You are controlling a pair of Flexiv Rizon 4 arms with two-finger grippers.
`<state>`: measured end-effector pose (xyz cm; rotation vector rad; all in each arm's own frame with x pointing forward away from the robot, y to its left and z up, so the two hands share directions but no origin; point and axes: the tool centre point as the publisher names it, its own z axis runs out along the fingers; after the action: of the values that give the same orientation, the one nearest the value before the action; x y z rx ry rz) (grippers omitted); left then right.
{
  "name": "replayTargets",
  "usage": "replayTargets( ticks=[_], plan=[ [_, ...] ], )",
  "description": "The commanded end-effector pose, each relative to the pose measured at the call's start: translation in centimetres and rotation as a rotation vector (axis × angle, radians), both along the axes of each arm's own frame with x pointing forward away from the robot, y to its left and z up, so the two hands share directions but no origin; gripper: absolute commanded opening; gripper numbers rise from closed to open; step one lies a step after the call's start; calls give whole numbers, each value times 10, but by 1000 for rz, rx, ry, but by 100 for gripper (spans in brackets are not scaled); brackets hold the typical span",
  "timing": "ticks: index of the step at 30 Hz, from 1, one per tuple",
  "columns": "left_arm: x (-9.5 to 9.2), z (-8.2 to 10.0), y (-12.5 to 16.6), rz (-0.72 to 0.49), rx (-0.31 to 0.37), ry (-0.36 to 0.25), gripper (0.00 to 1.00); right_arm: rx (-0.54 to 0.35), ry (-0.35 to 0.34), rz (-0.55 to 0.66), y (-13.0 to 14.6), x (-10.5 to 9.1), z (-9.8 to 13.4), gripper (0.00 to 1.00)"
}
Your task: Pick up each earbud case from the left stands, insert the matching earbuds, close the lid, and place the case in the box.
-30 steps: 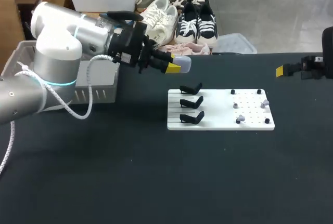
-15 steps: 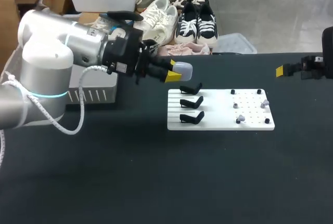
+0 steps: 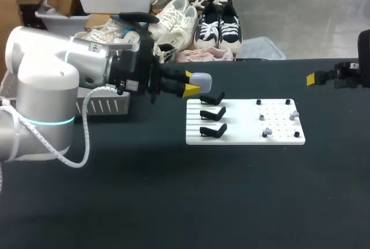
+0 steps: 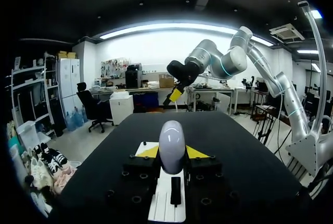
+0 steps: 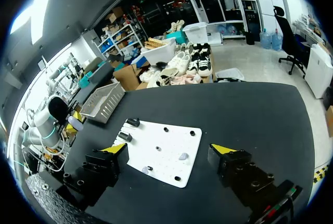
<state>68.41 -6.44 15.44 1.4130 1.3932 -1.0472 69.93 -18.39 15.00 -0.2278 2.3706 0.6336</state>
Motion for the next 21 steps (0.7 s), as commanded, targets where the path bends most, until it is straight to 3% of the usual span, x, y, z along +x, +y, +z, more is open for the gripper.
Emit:
replayTargets(
  ticks=[1, 4, 9, 21],
  plan=[
    [-5, 0, 0, 171, -8, -50, 0, 1, 1, 3, -1, 0, 0, 100],
    [-11, -4, 1, 137, -19, -33, 0, 19, 20, 60, 2, 3, -4, 100],
    [-23, -13, -14, 65, -34, -27, 0, -25, 2, 116, 16, -3, 0, 100],
    [-20, -21, -29, 10, -85, -25, 0, -102, -50, 234, 65, -37, 30, 100]
  ],
)
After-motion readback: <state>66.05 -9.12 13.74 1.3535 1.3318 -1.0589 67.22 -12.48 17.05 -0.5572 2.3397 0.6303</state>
